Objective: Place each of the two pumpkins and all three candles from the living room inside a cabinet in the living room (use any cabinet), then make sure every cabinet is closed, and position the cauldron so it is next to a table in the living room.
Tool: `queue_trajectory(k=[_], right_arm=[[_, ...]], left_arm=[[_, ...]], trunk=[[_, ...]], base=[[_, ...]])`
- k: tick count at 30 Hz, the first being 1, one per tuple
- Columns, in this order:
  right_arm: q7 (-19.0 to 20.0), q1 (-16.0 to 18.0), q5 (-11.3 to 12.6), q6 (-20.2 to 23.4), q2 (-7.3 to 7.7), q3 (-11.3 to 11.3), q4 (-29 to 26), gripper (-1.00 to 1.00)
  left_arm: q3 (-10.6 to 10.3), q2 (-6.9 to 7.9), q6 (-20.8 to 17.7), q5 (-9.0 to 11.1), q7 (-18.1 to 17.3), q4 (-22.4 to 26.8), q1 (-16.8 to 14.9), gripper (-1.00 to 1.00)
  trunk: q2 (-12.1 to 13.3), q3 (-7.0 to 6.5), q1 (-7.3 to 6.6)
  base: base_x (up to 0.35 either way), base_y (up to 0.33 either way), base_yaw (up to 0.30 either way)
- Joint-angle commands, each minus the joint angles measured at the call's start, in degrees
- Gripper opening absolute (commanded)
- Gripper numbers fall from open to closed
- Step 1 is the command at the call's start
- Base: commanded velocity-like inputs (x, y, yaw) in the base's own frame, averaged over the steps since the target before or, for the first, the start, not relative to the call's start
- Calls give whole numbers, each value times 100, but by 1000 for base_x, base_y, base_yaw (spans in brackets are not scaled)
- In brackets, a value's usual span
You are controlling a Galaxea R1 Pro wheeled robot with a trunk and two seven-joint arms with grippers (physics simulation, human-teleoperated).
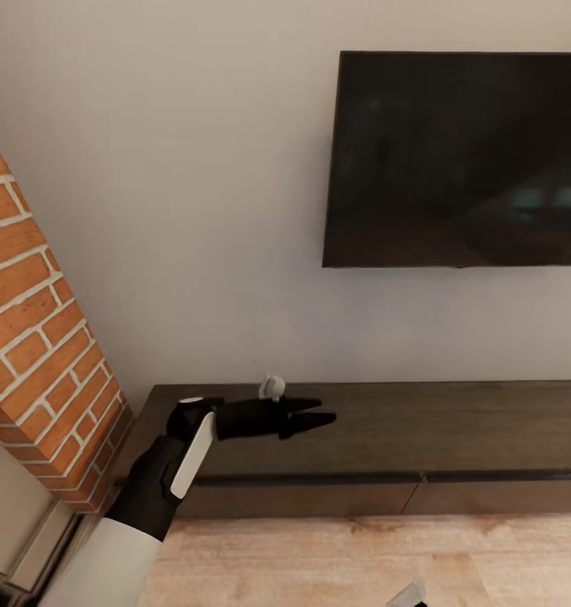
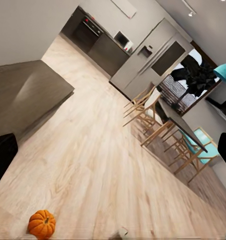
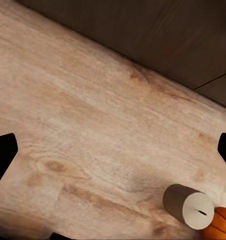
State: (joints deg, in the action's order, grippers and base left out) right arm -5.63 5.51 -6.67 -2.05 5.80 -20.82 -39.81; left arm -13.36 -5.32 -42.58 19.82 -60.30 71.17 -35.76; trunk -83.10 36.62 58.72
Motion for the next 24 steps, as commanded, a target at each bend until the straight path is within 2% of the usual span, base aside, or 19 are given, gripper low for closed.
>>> queue_trajectory(k=[1, 12, 17, 24], right_arm=[[1, 33, -1, 12, 0, 0, 0, 100], [-16, 361, -1, -5, 1, 16, -84, 100], [-17, 519, -1, -6, 4, 17, -88, 100], [-17, 521, -1, -6, 1, 17, -88, 100]], left_arm=[[0, 3, -5, -5, 1, -3, 33, 100], [0, 5, 255, -5, 1, -17, 154, 100], [0, 5, 416, -5, 1, -18, 156, 100], [0, 5, 470, -3, 1, -16, 157, 100]], trunk=[[2, 0, 1], [2, 0, 1], [2, 0, 1], [2, 0, 1]], base=[[0, 0, 0], [-9, 0, 0], [-241, 0, 0], [-324, 0, 0]])
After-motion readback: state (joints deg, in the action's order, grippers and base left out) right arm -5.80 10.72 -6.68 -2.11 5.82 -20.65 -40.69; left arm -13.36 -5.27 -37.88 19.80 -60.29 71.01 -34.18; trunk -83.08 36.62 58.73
